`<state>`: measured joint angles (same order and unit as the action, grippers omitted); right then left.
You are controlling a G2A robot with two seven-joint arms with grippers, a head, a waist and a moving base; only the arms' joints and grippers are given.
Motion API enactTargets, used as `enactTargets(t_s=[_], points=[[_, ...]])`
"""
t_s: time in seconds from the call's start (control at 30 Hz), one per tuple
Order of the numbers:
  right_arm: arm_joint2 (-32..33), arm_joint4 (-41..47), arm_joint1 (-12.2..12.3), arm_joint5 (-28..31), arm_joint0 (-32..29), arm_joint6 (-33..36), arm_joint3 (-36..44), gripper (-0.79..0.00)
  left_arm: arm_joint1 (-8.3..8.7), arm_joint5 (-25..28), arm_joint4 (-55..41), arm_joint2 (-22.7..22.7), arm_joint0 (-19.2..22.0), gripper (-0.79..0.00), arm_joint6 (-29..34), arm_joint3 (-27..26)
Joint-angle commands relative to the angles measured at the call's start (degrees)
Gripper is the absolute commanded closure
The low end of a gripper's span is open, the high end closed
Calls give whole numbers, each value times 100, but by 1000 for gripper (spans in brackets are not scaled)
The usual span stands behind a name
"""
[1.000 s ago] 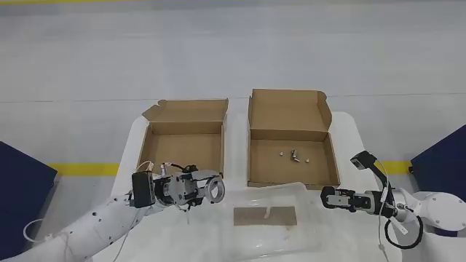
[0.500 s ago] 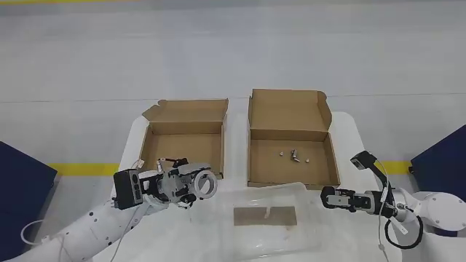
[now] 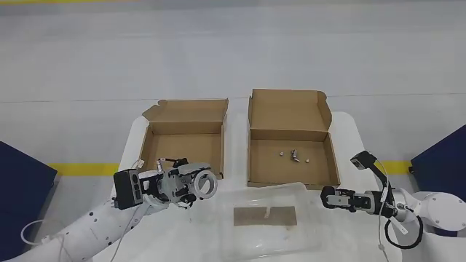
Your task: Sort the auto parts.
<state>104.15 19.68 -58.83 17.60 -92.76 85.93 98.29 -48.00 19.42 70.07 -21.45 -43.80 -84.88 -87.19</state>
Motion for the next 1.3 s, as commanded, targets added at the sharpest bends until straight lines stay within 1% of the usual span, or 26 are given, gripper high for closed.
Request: enactTargets(t_s=[0.0,0.1,0.17,0.43,0.63,0.77,1.03,1.17,1.27], points=[[0,1,0,0,0,0,0,-785,0,0,0,0,0,0,0,0],[0,1,0,0,0,0,0,-785,-2,-12,-5,-8,-9,0,42,-14],[0,1,0,0,0,0,0,-785,-16,-30,-63,-117,-66,0,177,-193],[0,1,0,0,0,0,0,-785,-72,142,-441,-645,-245,0,144,-672],[0,1,0,0,0,0,0,-785,-122,172,-688,-914,-424,0,173,-1085],[0,1,0,0,0,0,0,-785,-124,200,-707,-1091,-551,0,201,-1252],[0,1,0,0,0,0,0,-785,-143,281,-689,-1388,-776,0,282,-1369],[0,1,0,0,0,0,0,-785,-150,295,-297,-1563,-843,0,317,-1224],[0,1,0,0,0,0,0,-785,-166,212,-50,-1685,-913,0,462,-1212]])
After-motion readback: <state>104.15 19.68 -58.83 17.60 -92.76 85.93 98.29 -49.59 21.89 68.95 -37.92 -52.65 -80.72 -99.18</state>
